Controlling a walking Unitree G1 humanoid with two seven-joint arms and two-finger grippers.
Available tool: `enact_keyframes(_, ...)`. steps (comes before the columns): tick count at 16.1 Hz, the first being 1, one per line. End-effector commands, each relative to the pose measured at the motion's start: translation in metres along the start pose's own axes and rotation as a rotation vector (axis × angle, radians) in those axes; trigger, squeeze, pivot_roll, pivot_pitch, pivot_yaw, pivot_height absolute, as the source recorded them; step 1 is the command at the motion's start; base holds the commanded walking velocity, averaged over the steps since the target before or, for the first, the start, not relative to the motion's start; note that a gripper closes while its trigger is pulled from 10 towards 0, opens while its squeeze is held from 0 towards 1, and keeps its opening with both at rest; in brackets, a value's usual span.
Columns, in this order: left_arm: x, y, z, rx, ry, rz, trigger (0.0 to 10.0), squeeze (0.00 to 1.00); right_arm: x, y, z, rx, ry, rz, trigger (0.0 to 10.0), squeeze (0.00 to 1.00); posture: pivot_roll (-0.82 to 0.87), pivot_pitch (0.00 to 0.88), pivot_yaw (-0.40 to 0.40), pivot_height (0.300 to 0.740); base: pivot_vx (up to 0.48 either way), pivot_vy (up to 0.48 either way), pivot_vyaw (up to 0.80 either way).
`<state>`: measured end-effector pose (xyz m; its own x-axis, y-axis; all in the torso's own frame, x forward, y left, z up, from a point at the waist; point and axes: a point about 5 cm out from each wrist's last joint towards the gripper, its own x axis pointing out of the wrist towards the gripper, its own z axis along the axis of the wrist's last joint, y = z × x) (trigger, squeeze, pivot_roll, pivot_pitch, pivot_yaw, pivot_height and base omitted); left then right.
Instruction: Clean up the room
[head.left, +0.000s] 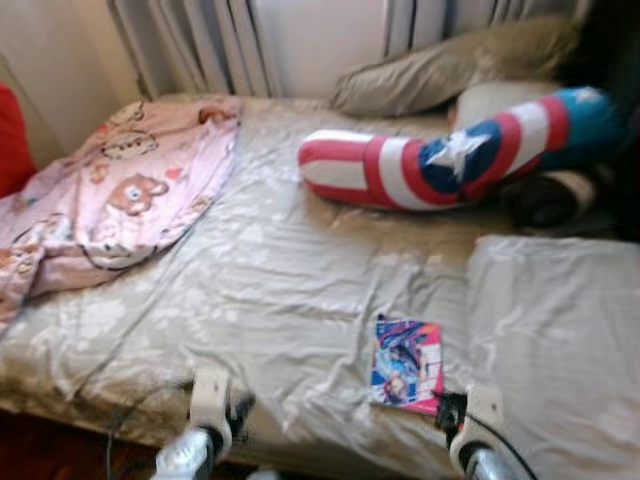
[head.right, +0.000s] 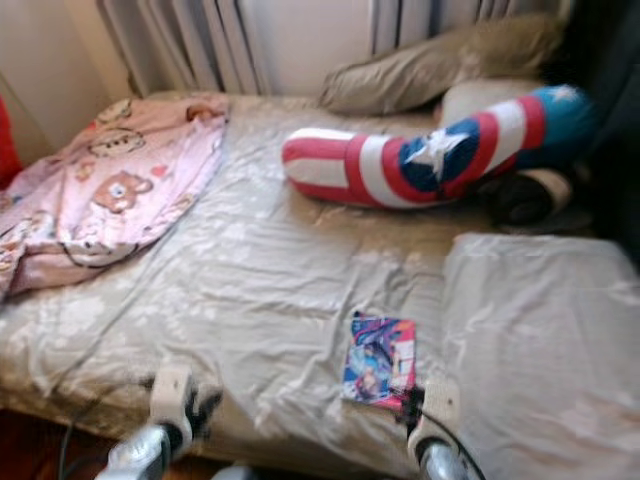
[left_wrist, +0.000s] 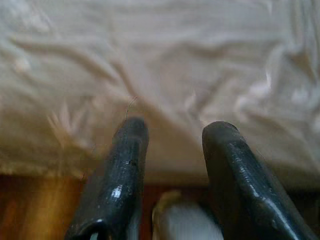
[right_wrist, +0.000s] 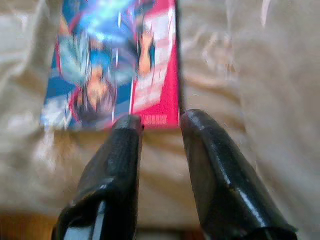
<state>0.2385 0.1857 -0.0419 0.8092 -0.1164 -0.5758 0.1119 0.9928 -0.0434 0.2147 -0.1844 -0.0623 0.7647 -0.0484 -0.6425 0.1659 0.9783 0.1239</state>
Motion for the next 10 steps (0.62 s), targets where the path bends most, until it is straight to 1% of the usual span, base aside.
enact_keyframes(1, -0.004, 0.001, -0.015, -0.004, 0.076, 0.031, 10.0, 0.0, -0.003, 0.001, -0.015, -0.012, 0.08, 0.011, 10.0, 0.0, 0.03, 0.0, 0.011, 0.667, 0.0, 0.0, 0.0)
enact_keyframes(2, -0.006, 0.0, -0.025, -0.022, 0.109, 0.049, 10.0, 0.0, -0.005, -0.002, -0.019, -0.003, 0.103, 0.001, 10.0, 0.0, 0.03, 0.0, 0.007, 0.667, 0.0, 0.0, 0.0)
enact_keyframes(4, -0.008, -0.002, -0.031, -0.03, 0.13, 0.057, 10.0, 0.0, -0.006, -0.005, -0.02, 0.017, 0.102, -0.003, 10.0, 0.0, 0.02, 0.0, 0.004, 0.672, 0.0, 0.0, 0.0)
enact_keyframes(5, -0.009, -0.002, -0.034, -0.03, 0.139, 0.062, 10.0, 0.0, -0.007, -0.006, -0.022, 0.013, 0.106, -0.004, 10.0, 0.0, 0.02, 0.0, 0.005, 0.682, 0.0, 0.0, 0.0)
enact_keyframes(7, -0.011, -0.001, -0.038, -0.029, 0.154, 0.069, 10.0, 0.0, -0.009, -0.007, -0.027, 0.024, 0.119, -0.012, 10.0, 0.0, 0.01, 0.0, 0.007, 0.697, 0.0, 0.0, 0.0)
enact_keyframes(8, -0.011, 0.0, -0.038, -0.02, 0.164, 0.071, 10.0, 0.0, -0.012, -0.008, -0.035, 0.036, 0.159, -0.026, 10.0, 0.0, 0.01, 0.0, 0.009, 0.712, 0.0, 0.0, 0.0)
enact_keyframes(10, -0.01, 0.0, -0.038, -0.017, 0.164, 0.073, 10.0, 0.0, -0.014, -0.008, -0.04, 0.035, 0.176, -0.024, 10.0, 0.0, 0.01, 0.0, 0.009, 0.732, 0.0, 0.0, 0.0)
